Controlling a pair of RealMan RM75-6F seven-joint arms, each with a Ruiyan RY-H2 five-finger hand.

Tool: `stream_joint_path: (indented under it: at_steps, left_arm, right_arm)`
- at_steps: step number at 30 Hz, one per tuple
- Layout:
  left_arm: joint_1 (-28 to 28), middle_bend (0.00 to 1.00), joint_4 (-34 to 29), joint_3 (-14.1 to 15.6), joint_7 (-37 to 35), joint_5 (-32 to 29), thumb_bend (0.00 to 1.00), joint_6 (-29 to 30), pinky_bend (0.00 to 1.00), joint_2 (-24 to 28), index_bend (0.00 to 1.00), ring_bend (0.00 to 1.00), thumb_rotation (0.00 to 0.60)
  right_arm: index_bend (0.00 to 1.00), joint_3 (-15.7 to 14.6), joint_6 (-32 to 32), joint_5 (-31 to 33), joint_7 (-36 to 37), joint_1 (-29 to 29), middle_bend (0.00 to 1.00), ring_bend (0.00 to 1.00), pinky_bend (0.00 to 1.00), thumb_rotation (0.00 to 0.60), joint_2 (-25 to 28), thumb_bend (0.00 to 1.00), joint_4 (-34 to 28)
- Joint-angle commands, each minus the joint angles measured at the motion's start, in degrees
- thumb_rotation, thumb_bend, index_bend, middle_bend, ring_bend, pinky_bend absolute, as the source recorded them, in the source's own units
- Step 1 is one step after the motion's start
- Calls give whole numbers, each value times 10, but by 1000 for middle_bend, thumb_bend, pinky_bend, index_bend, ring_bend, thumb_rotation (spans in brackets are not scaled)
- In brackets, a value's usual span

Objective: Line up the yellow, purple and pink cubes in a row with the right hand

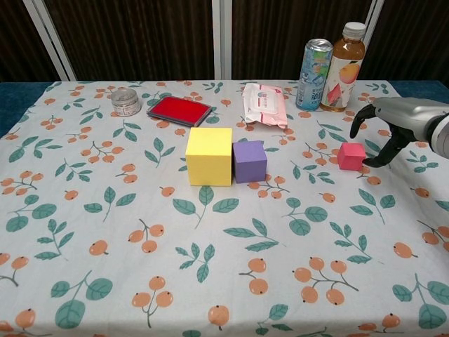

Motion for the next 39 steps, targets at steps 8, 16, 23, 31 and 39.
stream_joint_path:
  at_steps: [8, 16, 23, 31, 39]
  left_arm:
    - [0, 223, 3, 0, -2, -2, 185, -2, 232, -1, 144, 172, 600]
    - [1, 223, 4, -1, -2, -4, 185, -2, 232, -1, 144, 171, 600]
    - [1, 223, 3, -1, -2, -5, 186, -3, 232, 0, 144, 171, 600]
    - [0, 223, -4, -2, 4, -3, 185, -3, 232, 3, 143, 171, 600]
    - [4, 223, -7, 0, 2, -5, 185, 0, 232, 8, 143, 171, 600]
  right_arm:
    - [346, 11, -22, 22, -8, 6, 106, 0, 0, 600, -25, 206, 47]
    - [412, 15, -29, 18, -9, 8, 123, 0, 0, 600, -36, 232, 58]
    - [491, 19, -32, -5, 7, 2, 132, 0, 0, 600, -21, 307, 33]
    - [491, 21, -50, -70, 34, 10, 133, 0, 0, 600, 4, 306, -25]
    - [498, 29, -75, -46, 12, 48, 132, 0, 0, 600, -42, 304, 8]
